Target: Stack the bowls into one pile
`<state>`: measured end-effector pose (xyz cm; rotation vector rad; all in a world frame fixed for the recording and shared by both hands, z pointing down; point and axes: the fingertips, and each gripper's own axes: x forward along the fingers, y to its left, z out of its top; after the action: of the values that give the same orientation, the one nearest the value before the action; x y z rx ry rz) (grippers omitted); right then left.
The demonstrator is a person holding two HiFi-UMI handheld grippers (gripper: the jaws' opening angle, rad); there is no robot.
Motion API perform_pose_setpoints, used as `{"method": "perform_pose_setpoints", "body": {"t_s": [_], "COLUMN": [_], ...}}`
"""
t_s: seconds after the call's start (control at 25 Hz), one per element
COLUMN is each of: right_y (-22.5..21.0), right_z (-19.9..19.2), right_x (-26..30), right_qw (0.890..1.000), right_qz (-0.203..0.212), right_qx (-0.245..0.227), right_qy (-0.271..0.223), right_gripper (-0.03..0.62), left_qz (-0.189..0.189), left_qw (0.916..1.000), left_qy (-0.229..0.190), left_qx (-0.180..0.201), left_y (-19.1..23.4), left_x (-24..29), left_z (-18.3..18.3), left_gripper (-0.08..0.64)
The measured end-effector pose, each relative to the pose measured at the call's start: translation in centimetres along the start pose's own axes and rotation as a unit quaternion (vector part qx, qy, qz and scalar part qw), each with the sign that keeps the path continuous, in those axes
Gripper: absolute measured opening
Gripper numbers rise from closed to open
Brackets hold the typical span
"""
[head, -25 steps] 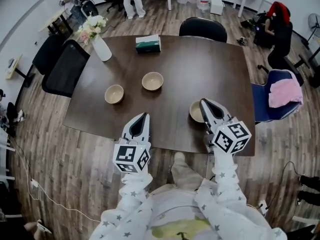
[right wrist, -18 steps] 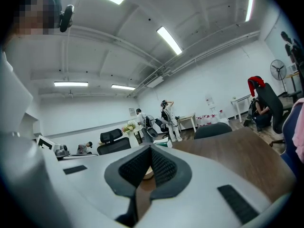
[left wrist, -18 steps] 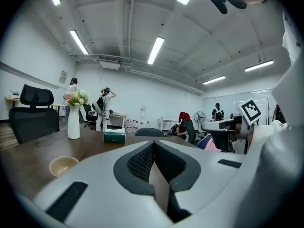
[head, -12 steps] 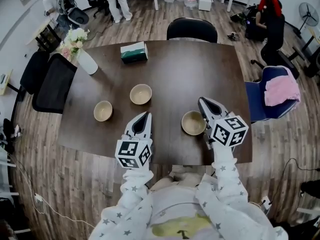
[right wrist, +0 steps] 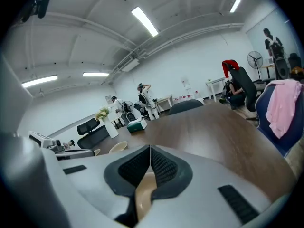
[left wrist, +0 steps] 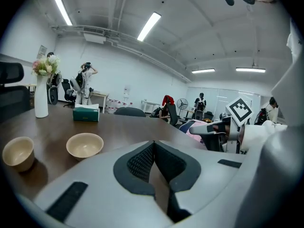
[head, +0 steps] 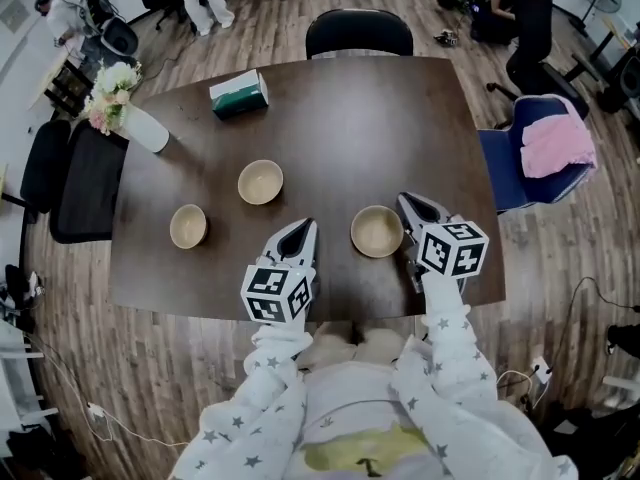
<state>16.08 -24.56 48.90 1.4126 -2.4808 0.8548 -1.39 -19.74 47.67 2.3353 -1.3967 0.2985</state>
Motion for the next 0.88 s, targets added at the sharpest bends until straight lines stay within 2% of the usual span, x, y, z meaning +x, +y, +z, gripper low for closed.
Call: {"method": "perform_pose_setpoints", "body": {"t_s": [0.12,0.24,0.32,0.52,0.64,0.76,0.88], "right_y": [-0.7,-1.6,-2.2,-3.6,-4.2,-4.2,-4.1], "right_z": [-1.5,-3.1,-4.0,-7.4,-8.4,-9.2,-10.0], "right_x": [0.3,0.3,0.5,1.8,1.8,2.0,2.6], "right_qw": [0.999,0.998,0.996,0.992,0.99,0.988,0.985], "right_qz": [-0.004,-0.025,-0.035,-0.042,-0.062,-0.061,-0.059], "right_qx": [0.026,0.028,0.033,0.059,0.069,0.081,0.075], "right_qy": [0.031,0.058,0.071,0.108,0.105,0.119,0.144], "right_gripper": [0.025,0.033,0.1,0.148,0.176,0.176,0.176], "left_qz": [-0.017,-0.032,-0.041,-0.056,-0.062,-0.062,-0.059], "left_qw": [0.9996,0.9985,0.9975,0.9939,0.9921,0.9906,0.9899], "left_qy": [0.022,0.043,0.056,0.09,0.104,0.116,0.122], "left_qx": [-0.006,-0.01,-0.015,-0.028,-0.032,-0.039,-0.041], "left_y": [-0.4,-1.0,-1.3,-2.2,-2.6,-2.5,-2.6], "left_x": [1.1,2.0,2.6,3.8,3.7,3.6,3.7], "left_z": [-0.8,-1.9,-2.7,-5.4,-6.4,-7.3,-7.9], "left_gripper": [0.026,0.026,0.026,0.026,0.026,0.026,0.026]}}
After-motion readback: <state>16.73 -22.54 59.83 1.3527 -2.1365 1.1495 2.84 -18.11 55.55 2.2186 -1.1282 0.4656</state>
